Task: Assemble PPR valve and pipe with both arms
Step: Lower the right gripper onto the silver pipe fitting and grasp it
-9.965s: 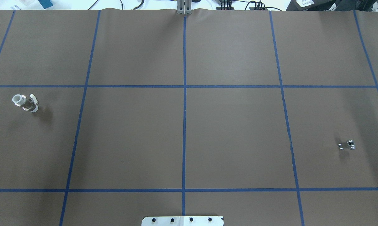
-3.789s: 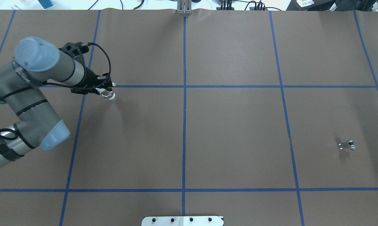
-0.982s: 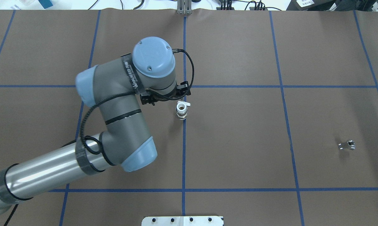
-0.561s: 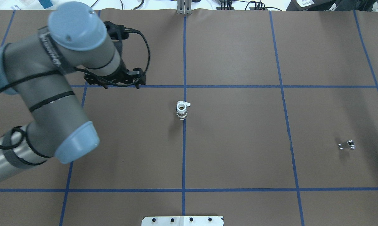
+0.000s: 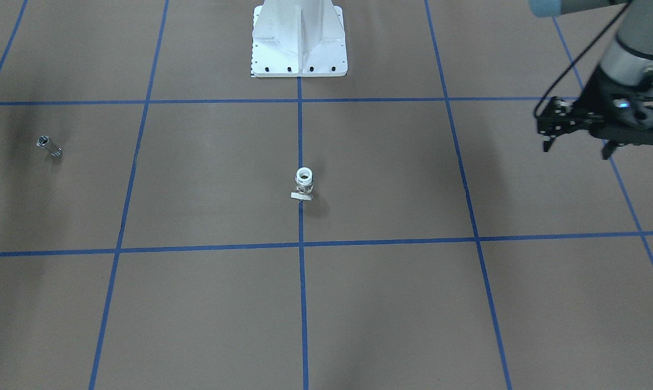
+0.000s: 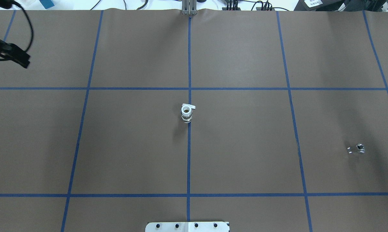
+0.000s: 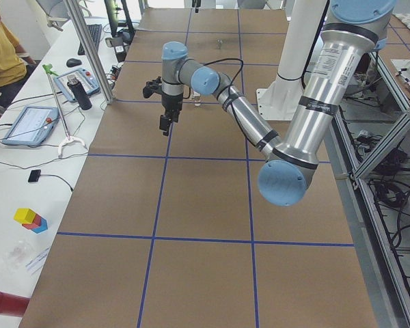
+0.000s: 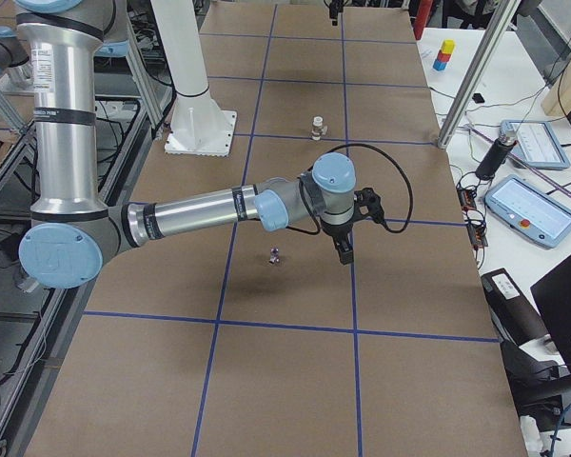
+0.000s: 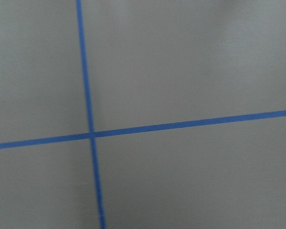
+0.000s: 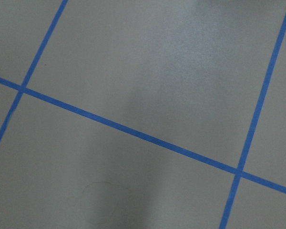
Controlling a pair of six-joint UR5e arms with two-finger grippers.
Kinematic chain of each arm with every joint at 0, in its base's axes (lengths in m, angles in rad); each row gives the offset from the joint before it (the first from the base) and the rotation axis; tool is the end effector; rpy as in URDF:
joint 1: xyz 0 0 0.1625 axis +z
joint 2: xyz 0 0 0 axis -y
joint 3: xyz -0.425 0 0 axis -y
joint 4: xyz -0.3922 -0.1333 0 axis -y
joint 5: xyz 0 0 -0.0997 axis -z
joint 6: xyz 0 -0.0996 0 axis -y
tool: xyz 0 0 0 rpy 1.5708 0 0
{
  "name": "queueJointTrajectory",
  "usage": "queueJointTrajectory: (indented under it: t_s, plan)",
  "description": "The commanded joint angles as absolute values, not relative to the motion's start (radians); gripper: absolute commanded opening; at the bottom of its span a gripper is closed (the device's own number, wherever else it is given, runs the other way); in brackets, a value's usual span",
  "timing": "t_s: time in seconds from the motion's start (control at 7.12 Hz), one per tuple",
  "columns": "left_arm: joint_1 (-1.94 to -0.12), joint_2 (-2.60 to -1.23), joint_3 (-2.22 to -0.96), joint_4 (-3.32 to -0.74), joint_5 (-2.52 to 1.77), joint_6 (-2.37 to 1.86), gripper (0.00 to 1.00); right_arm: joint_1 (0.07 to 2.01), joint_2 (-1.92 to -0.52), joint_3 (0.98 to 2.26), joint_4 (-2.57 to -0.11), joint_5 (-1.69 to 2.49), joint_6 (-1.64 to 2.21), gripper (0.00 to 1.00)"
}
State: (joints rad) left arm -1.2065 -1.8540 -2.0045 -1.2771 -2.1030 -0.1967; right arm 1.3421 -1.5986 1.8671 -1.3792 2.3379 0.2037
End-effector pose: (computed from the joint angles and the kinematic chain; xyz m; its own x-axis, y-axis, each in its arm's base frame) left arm 0.1153 -0.5346 0.3502 0.7803 0.3256 -0.5340 -0.1758 0.9336 0.3124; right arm -0.0480 -0.4894 0.5033 0.6594 -0.2773 0.6988 0.0712 0.9484 0.3091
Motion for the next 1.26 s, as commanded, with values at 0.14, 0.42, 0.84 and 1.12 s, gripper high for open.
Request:
queueJointTrajectory:
  t_s: [0.14,0.42,0.84,1.12]
  plan:
    - [-1.587,-1.750,-1.777,-1.293,-2.256,0.407,1.00,1.125,-1.707,1.994,-1.337,2.171,0.442,1.00]
    - [-1.618,-1.695,-1.747,-1.360,-2.249,0.420,1.00,1.051,-1.872,1.994,-1.089,2.151,0.552,1.00]
    - [-1.618,-1.675,-1.749,-1.397,-2.253,0.414,1.00,0.836,-1.908,1.988,-0.974,1.999,0.703,0.99]
    - [-1.618,-1.675,-1.749,-1.399,-2.253,0.411,1.00,0.790,-1.921,1.973,-0.973,1.970,0.696,0.79]
